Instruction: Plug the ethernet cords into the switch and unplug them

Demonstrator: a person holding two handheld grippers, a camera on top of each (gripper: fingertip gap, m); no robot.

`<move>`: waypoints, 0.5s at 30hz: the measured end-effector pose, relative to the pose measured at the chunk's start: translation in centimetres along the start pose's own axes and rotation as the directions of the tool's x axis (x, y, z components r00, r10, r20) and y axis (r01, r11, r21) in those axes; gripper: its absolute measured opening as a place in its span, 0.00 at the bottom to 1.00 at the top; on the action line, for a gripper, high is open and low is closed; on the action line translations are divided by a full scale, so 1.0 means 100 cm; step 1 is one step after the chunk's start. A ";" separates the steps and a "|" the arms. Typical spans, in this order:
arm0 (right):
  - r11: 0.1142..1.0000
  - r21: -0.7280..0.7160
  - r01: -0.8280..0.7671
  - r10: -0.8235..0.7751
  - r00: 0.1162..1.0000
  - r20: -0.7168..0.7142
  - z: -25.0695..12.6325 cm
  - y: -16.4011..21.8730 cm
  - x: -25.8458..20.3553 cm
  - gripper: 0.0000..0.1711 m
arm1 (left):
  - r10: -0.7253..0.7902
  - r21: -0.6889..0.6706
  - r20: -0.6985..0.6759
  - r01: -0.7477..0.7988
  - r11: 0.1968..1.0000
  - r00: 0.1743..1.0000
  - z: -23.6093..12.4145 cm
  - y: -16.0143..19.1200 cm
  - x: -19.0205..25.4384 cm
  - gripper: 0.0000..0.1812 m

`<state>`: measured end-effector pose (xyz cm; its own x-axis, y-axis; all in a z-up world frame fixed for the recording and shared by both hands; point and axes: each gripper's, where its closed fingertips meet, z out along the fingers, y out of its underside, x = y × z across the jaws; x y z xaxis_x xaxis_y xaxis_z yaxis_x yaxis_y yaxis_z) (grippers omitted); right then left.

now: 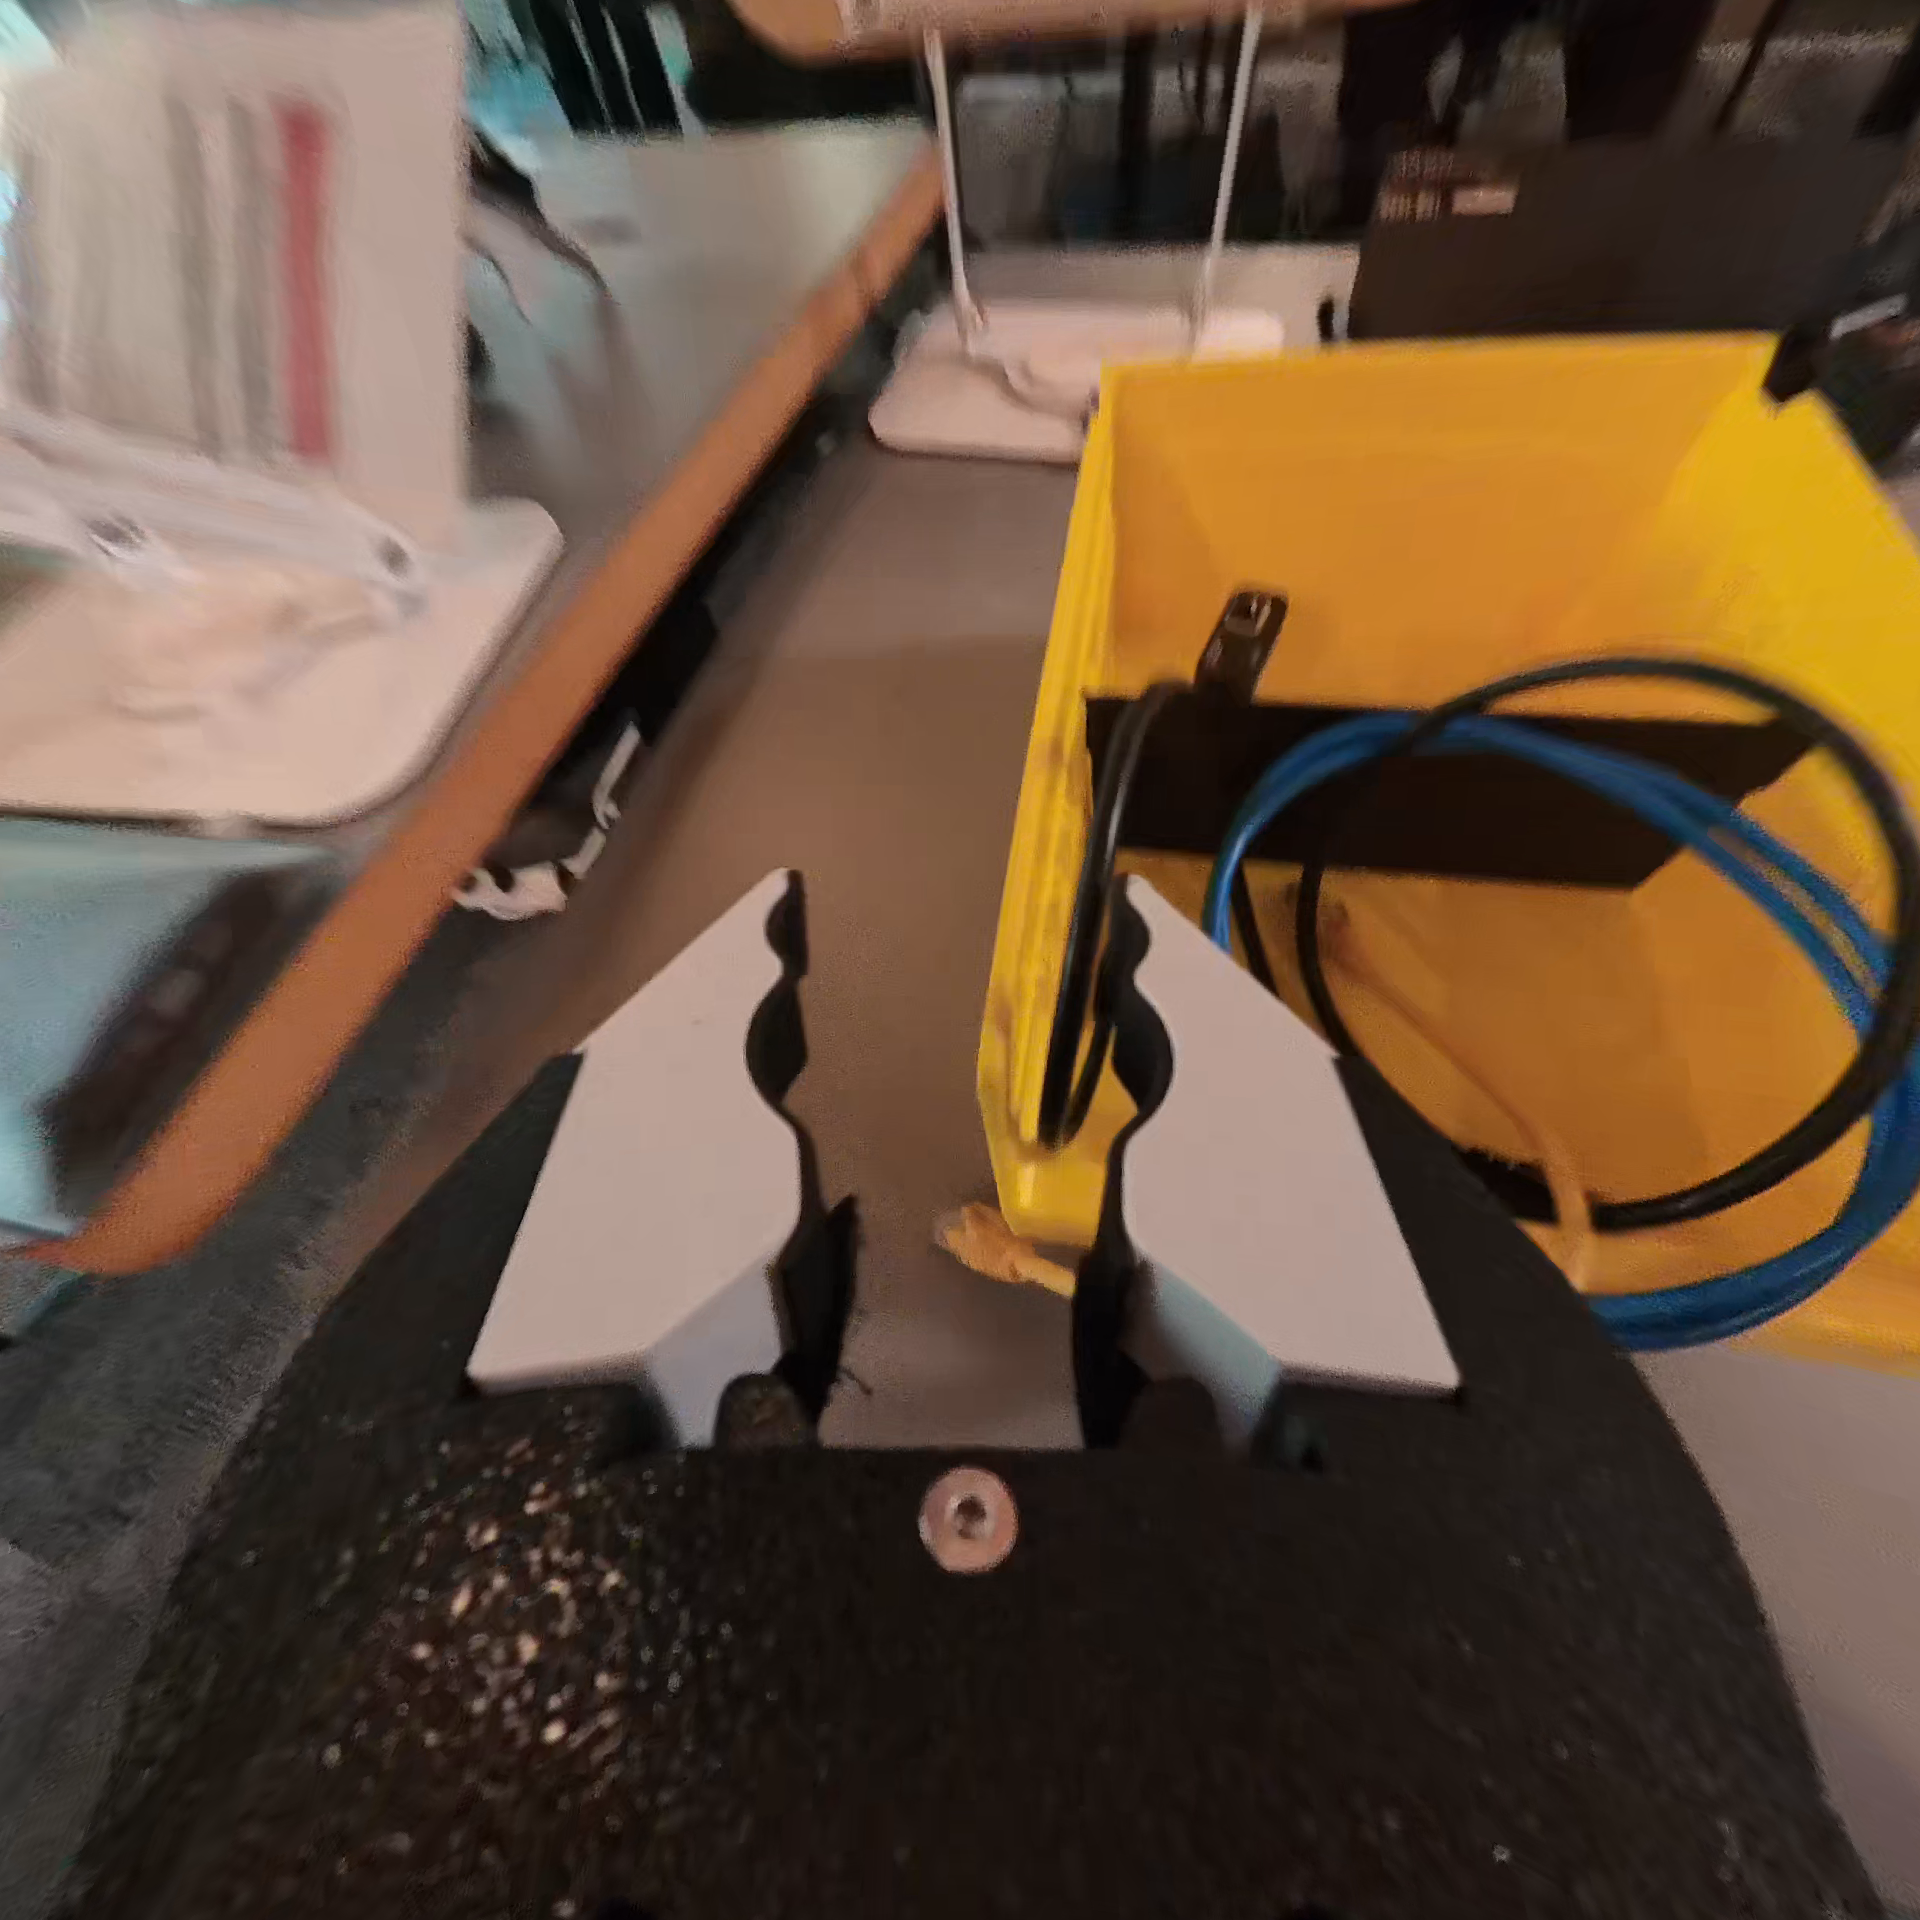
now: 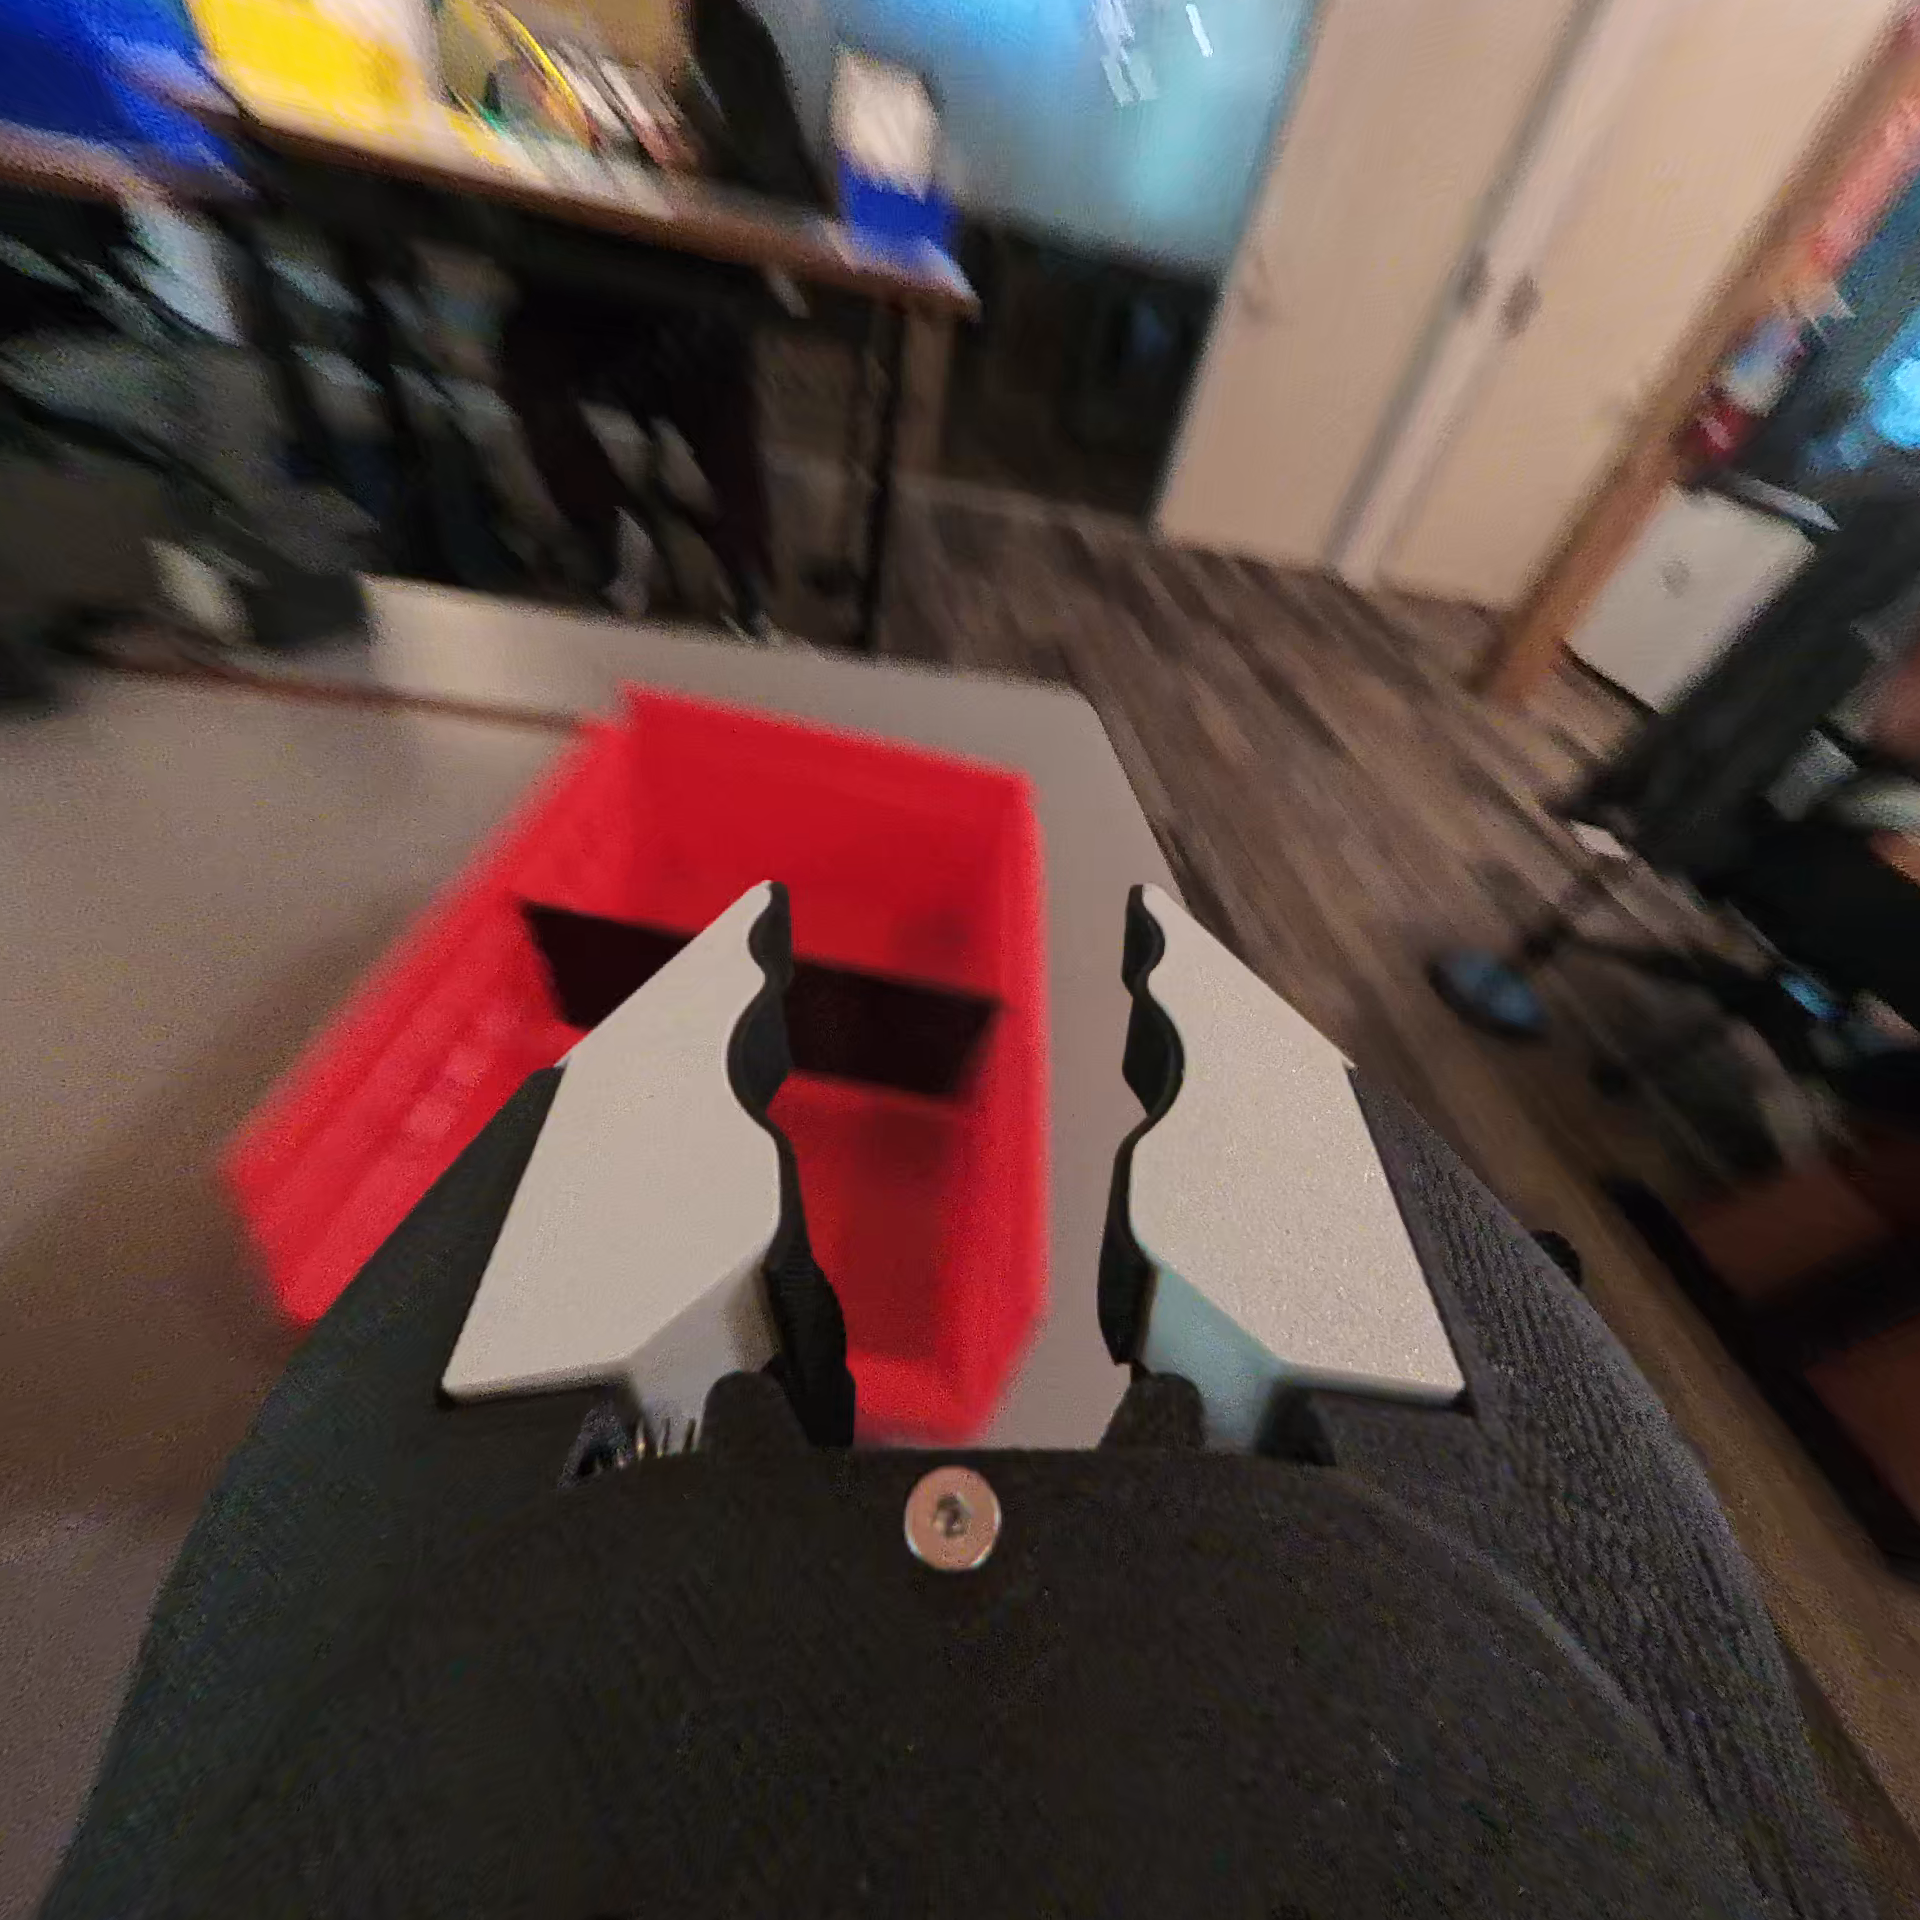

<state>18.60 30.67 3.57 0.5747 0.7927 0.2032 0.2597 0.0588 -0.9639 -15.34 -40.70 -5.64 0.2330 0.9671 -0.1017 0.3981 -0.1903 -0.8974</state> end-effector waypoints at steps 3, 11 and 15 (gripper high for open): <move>0.964 0.254 -0.075 -0.006 0.953 0.302 -0.015 -0.067 -0.078 0.36 | 0.104 0.097 -0.087 -0.095 0.991 0.991 -0.012 -0.051 0.033 0.34; 0.868 0.474 -0.148 -0.298 0.609 0.735 -0.008 -0.053 -0.310 0.35 | 0.262 -0.219 -0.431 -0.381 0.898 0.864 0.090 -0.069 0.126 0.31; 0.883 0.464 -0.070 -0.324 0.623 0.712 0.020 -0.004 -0.345 0.35 | 0.239 -0.456 -0.446 -0.448 0.769 0.863 0.144 -0.034 0.120 0.29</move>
<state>-2.90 4.50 -3.40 -0.2783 0.9068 0.3165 -0.1708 0.2775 -0.9454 -26.69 -25.98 -10.00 0.6918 0.7136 -0.1104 0.6059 -0.6568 -0.4489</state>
